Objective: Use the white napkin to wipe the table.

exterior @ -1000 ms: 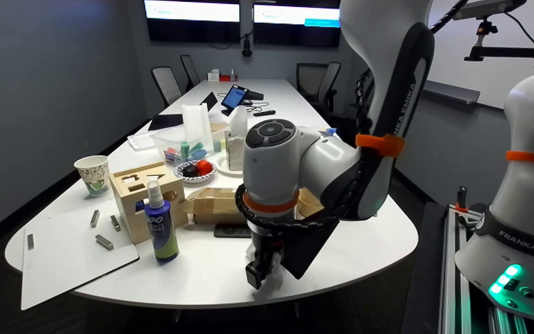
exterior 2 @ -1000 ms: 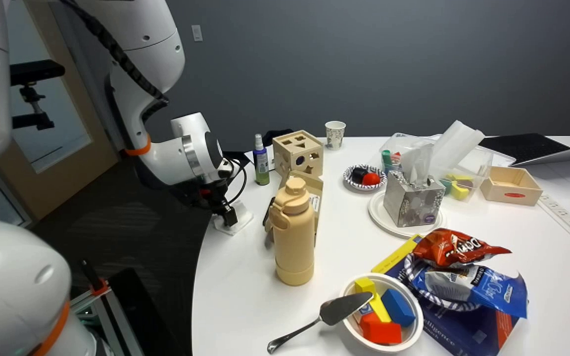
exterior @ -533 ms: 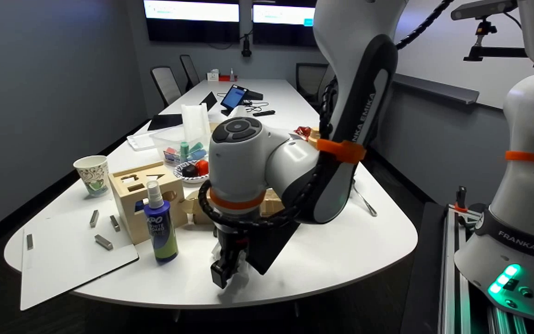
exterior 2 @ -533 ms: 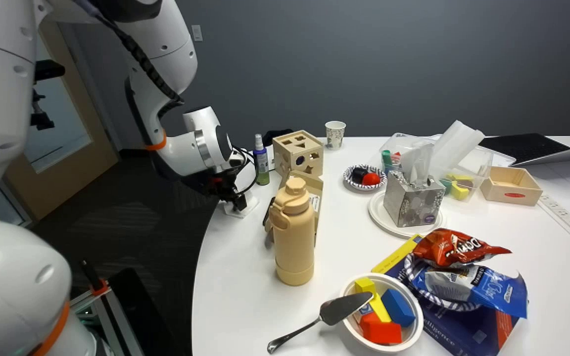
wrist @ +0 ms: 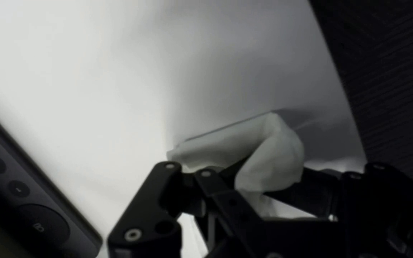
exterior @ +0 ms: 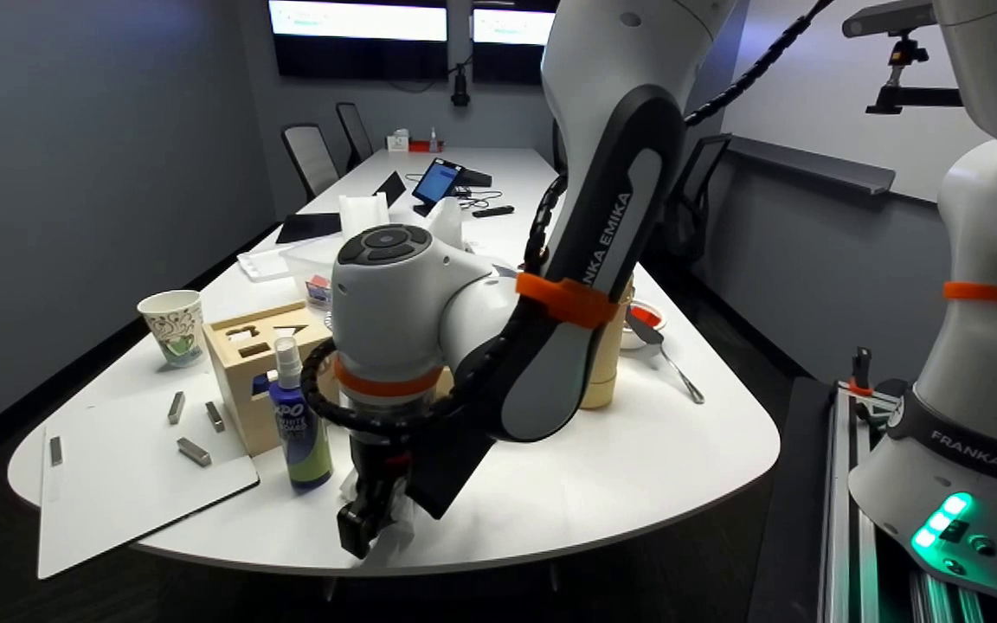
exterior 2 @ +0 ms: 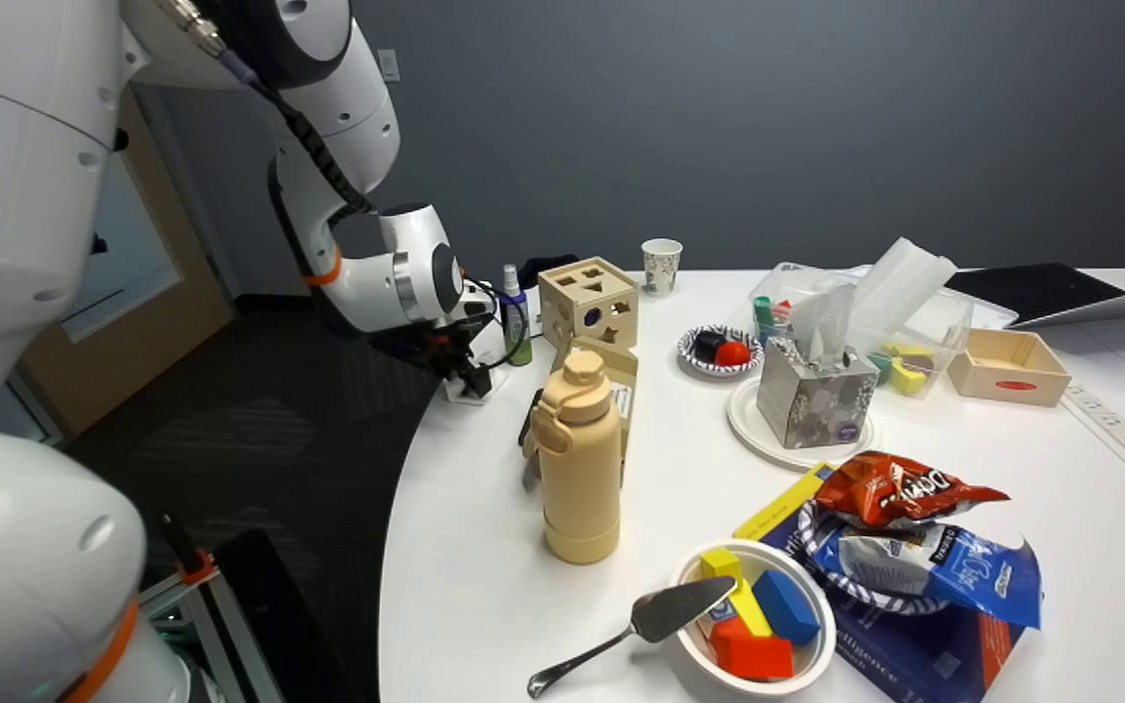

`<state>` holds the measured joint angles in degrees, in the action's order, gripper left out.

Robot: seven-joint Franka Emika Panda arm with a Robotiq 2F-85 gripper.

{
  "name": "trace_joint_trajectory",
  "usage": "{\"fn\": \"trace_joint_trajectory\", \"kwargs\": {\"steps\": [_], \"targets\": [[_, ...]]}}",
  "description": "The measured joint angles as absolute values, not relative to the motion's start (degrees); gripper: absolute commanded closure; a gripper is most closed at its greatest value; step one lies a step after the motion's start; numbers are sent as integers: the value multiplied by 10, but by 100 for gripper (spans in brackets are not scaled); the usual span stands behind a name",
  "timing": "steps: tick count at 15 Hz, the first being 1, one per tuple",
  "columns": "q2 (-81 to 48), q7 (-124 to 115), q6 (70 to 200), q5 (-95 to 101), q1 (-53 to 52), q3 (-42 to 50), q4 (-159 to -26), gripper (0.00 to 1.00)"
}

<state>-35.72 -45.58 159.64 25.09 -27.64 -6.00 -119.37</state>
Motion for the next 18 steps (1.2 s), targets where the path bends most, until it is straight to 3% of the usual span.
{"fn": "trace_joint_trajectory", "kwargs": {"steps": [7, 18], "targets": [[-353, -396, 1587, 154, -300, -68, -1215, 100], [-271, -544, 1608, 152, -383, 77, -1376, 100]]}}
